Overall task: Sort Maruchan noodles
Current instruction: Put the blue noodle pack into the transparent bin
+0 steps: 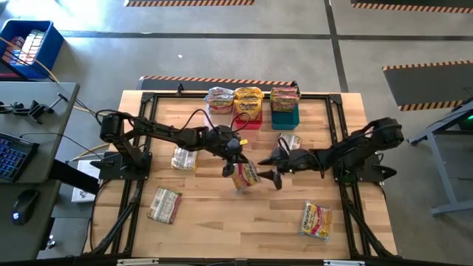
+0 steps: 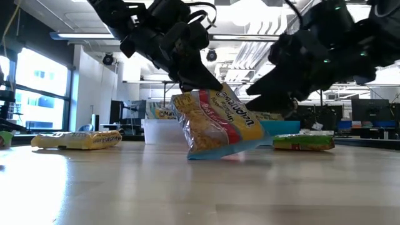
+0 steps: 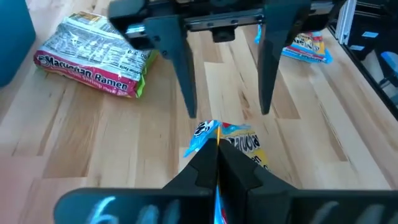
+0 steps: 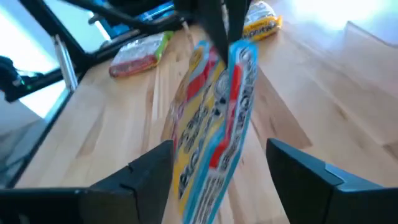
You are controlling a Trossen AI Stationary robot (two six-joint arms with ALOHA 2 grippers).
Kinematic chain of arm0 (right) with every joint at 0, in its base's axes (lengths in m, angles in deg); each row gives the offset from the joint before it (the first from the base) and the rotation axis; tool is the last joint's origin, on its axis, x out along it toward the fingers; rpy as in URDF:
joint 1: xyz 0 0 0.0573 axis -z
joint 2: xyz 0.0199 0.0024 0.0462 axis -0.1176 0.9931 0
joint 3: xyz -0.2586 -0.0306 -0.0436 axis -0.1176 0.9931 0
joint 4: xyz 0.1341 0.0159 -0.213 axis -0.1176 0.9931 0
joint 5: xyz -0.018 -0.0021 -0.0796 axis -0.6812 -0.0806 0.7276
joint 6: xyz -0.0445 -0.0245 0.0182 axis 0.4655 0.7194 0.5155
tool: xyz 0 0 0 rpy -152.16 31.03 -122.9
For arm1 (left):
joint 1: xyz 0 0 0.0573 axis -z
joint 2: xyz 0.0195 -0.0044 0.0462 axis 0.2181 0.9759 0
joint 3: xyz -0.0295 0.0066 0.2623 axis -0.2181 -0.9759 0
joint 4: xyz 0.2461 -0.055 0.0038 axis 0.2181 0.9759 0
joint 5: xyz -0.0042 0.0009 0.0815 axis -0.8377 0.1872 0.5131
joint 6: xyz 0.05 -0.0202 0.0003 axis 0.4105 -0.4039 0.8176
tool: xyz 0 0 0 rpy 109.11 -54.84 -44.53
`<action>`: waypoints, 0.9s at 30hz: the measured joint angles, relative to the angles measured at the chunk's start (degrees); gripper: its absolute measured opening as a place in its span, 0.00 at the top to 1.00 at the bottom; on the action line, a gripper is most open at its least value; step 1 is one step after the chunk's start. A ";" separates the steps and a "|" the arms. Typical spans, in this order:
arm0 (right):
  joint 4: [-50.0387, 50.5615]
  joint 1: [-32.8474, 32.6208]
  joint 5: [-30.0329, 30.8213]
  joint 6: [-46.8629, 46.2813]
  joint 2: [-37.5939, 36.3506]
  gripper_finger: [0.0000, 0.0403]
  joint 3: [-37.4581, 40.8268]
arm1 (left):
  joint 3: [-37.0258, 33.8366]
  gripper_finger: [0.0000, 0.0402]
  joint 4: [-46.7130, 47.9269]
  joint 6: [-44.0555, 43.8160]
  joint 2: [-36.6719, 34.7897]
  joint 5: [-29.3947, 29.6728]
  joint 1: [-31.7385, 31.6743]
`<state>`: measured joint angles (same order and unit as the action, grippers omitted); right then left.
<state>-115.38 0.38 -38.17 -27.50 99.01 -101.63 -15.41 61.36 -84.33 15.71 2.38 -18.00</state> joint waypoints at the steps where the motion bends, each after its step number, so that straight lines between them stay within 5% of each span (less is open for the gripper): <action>1: -0.48 0.92 -1.33 -0.09 0.44 0.40 -0.34 | 0.00 1.00 0.00 0.32 0.00 0.00 0.00; 6: -2.73 3.61 -7.42 -1.77 4.68 0.40 -2.31 | 0.00 1.00 -0.04 0.99 0.00 0.61 -0.20; 21: -29.21 3.87 -10.11 -6.57 25.42 0.41 -3.84 | -0.04 1.00 -0.96 1.96 -1.66 1.16 -0.24; 27: -29.98 2.99 -10.24 -4.97 26.55 0.52 -6.24 | -0.04 1.00 -0.86 1.41 -1.66 1.03 -0.24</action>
<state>-145.36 3.37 -48.41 -32.47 125.56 -107.87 -15.46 60.49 -82.92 14.04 3.41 -18.24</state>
